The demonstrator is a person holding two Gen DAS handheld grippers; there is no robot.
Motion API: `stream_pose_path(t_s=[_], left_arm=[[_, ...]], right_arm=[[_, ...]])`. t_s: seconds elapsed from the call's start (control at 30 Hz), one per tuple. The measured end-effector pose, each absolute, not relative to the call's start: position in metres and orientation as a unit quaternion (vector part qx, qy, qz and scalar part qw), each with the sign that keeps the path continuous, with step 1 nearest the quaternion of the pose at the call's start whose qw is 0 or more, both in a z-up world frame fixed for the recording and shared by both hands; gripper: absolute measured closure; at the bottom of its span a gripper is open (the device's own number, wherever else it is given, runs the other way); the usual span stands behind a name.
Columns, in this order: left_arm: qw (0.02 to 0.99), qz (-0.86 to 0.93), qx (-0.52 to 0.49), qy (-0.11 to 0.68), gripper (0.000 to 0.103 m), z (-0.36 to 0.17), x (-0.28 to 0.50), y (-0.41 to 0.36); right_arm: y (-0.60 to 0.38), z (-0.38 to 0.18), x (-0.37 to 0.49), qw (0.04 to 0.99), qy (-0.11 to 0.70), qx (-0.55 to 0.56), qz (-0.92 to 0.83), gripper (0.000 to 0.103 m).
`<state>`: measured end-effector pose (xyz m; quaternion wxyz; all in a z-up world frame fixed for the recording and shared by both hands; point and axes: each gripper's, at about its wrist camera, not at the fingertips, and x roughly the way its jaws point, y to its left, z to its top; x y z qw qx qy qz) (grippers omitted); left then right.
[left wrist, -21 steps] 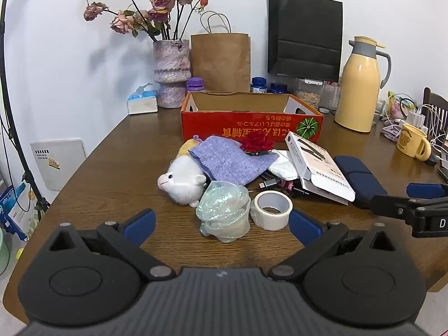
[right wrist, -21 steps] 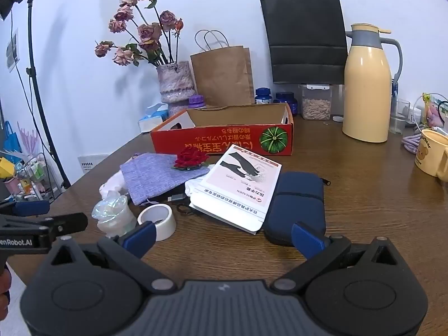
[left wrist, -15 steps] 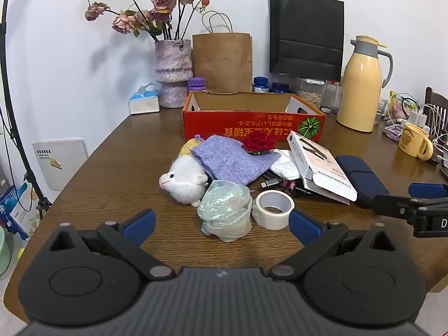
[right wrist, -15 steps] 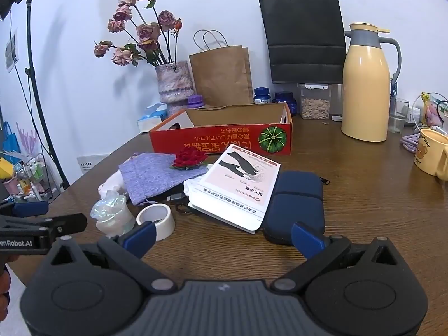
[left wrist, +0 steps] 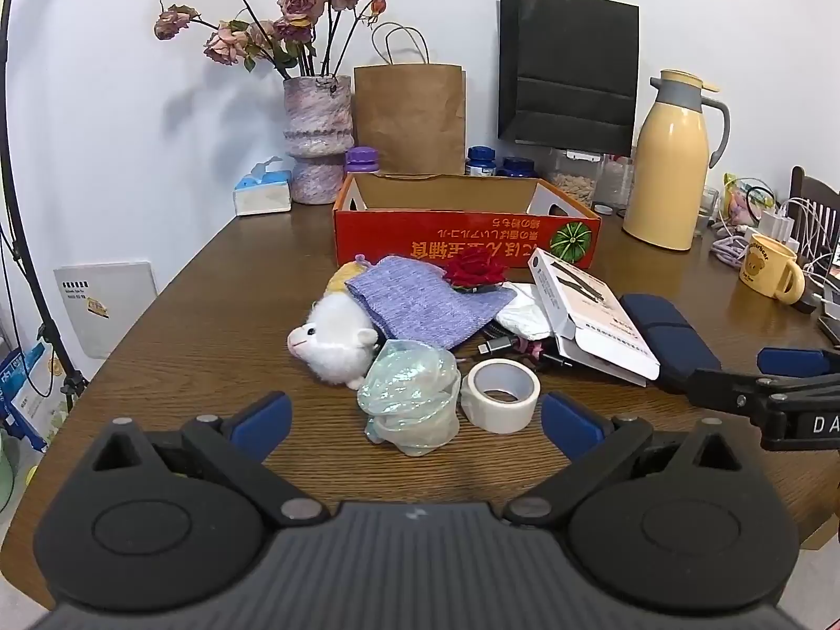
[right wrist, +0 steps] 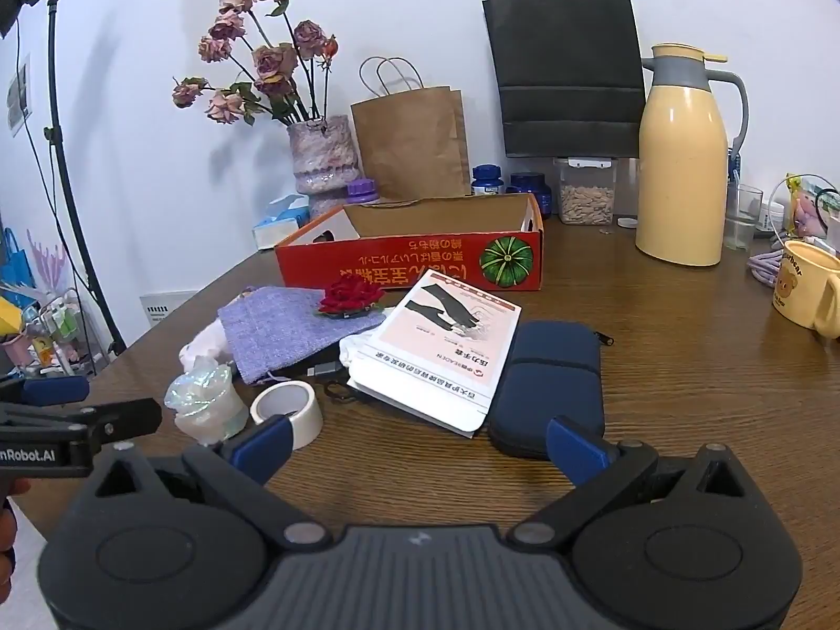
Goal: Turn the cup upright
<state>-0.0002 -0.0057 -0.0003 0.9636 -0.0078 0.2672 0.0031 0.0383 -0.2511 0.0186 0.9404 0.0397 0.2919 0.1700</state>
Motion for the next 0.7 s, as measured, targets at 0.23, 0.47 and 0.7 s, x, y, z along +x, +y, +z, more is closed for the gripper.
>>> stream_pose_path(t_s=[0.23,0.47,0.7], left_arm=[[0.964,0.006,-0.012,0.265,0.000,-0.0005,-0.0011,-0.0055],[0.967,0.006,-0.014,0.253,0.000,0.0002,-0.0045,-0.0053],[0.968,0.004,-0.013,0.249,0.000,0.0008,-0.0067,-0.0063]], right_arm=[[-0.2507,0.0194,0.0372,0.941,0.290,0.038,0.170,0.000],[-0.2489,0.0198,0.0346,0.943,0.285,0.032,0.170,0.000],[-0.2489,0.0216,0.0323,0.944,0.281,0.030,0.170,0.000]])
